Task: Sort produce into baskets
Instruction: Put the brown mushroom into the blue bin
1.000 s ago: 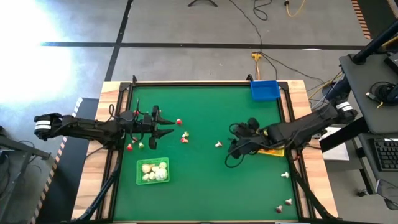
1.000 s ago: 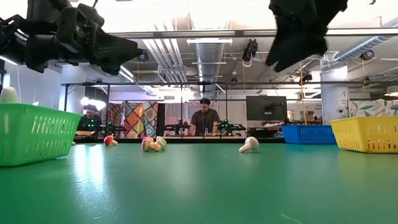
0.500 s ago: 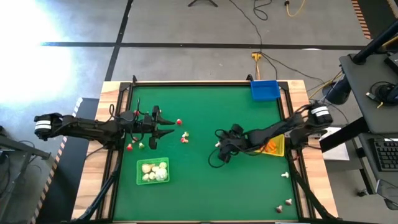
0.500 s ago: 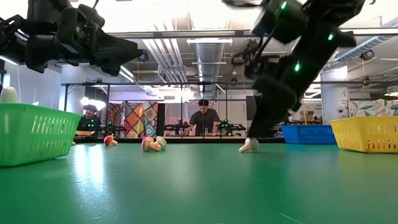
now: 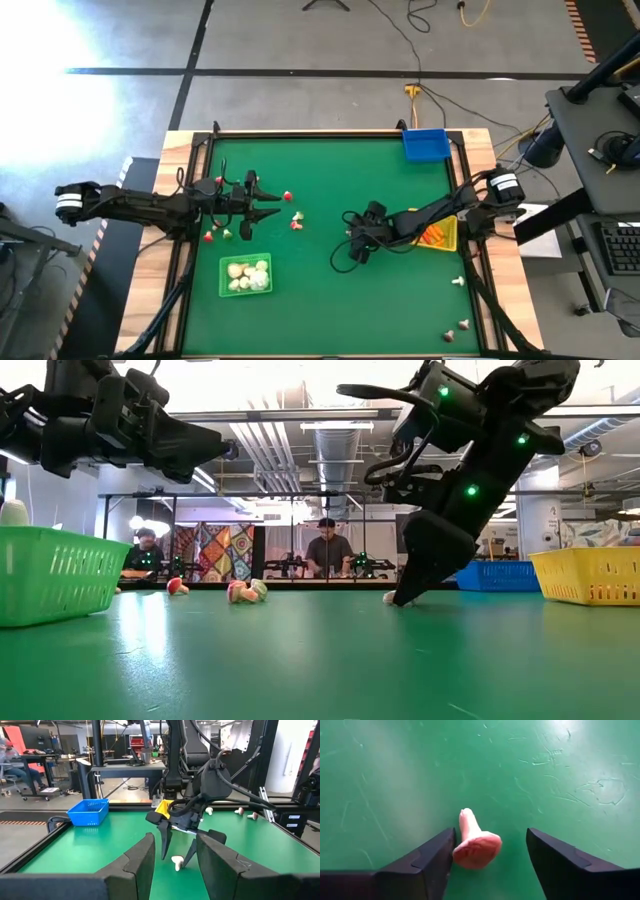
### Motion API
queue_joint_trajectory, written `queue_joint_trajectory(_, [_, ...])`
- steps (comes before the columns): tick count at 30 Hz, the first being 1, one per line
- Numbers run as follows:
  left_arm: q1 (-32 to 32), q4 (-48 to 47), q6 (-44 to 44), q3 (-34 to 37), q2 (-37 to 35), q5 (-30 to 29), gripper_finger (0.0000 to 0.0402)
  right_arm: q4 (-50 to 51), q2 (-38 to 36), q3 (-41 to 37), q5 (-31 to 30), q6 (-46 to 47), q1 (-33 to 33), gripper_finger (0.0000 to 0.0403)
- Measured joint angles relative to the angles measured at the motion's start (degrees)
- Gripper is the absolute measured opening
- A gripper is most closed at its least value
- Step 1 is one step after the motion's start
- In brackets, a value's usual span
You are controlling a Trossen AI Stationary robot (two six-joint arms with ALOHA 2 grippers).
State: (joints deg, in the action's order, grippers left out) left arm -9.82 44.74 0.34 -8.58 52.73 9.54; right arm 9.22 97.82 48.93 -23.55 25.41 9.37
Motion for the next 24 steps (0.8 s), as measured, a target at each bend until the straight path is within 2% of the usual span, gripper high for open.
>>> queue_joint_trajectory(9, [0.0,-0.5,0.0,0.0,0.0,0.0,0.0127,1.5,-2.2,-0.3,0.4,-4.4,0.0,0.0155])
queue_joint_trajectory(20, [0.0,-1.1,0.5,0.0,0.0,0.0,0.0127,11.5,-13.5,7.3,-0.4,-10.2,-4.5,0.0088])
queue_joint_trajectory(24, [0.0,-1.3,0.5,0.0,0.0,0.0,0.0127,12.1,-15.4,7.3,4.7,-8.7,-5.4,0.0082])
